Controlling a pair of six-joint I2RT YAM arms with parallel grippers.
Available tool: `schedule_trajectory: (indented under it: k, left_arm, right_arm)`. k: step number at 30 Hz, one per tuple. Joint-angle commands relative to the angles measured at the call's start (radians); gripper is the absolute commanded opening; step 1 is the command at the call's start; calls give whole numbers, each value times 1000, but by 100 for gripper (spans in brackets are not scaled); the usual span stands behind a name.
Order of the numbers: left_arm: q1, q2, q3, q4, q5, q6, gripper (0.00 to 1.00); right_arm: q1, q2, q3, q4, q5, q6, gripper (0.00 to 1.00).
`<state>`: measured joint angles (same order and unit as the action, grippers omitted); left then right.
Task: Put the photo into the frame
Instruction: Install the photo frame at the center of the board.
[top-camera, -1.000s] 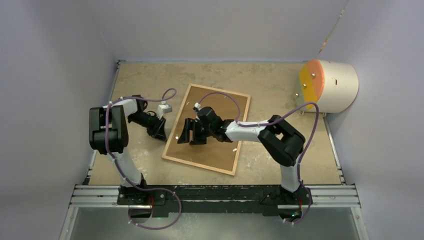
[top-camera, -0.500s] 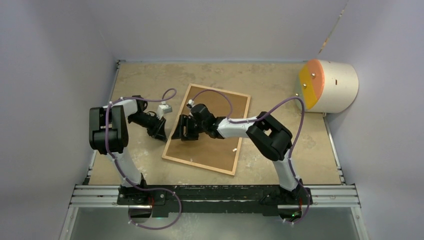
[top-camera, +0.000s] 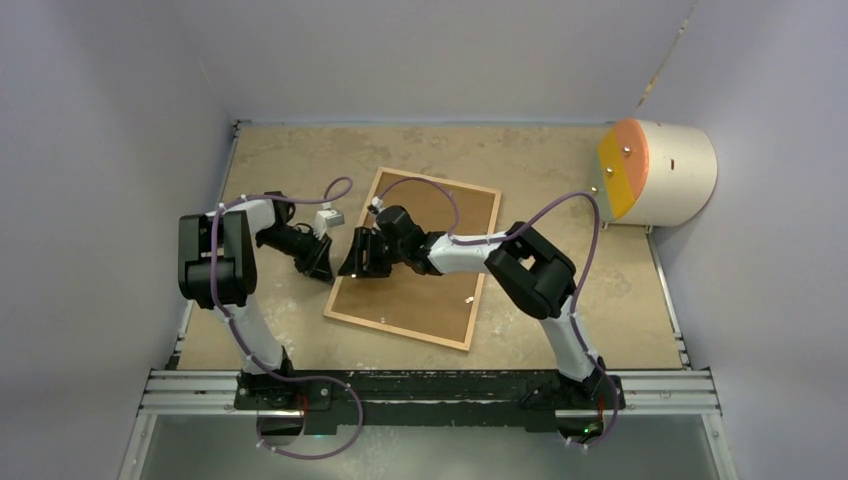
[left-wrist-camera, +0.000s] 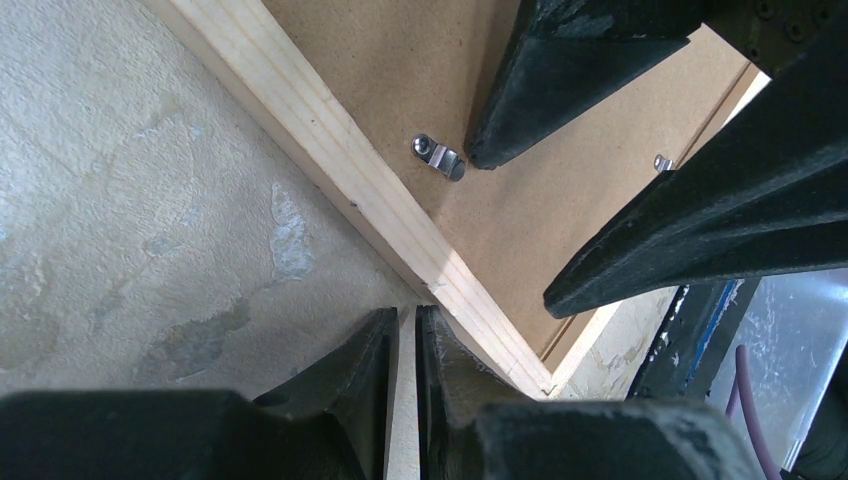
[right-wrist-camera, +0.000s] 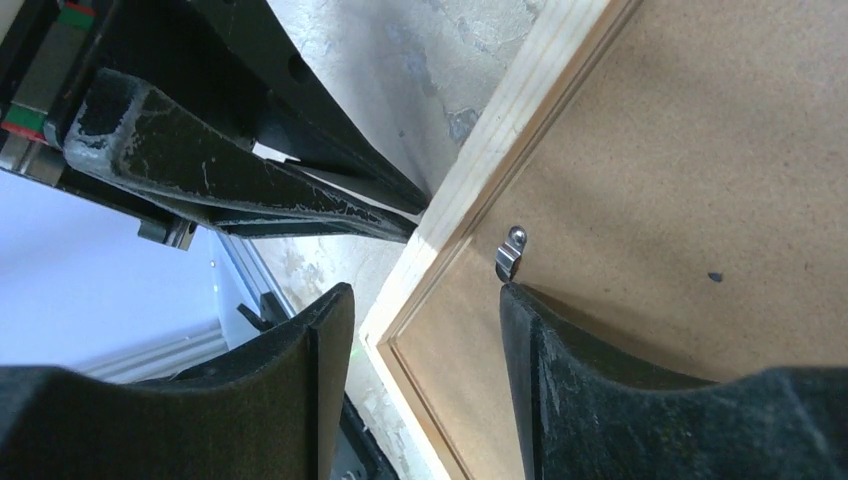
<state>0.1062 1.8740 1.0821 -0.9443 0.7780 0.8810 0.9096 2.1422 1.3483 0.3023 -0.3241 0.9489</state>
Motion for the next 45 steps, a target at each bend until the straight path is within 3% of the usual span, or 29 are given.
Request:
schedule_trajectory:
  k: [1,16,45]
  left_arm:
    - [1,-16,-17,30,-11,13,16]
    - [1,-27,-24,35,-25,16,14]
    - [1,-35,-24,34,-20,12,15]
  right_arm:
    - [5,27,34,-13,18,-21,58]
    - [-22,-58,-22,-70,-4,-38,57]
    - [-13,82,79,-46,-31,-9,52]
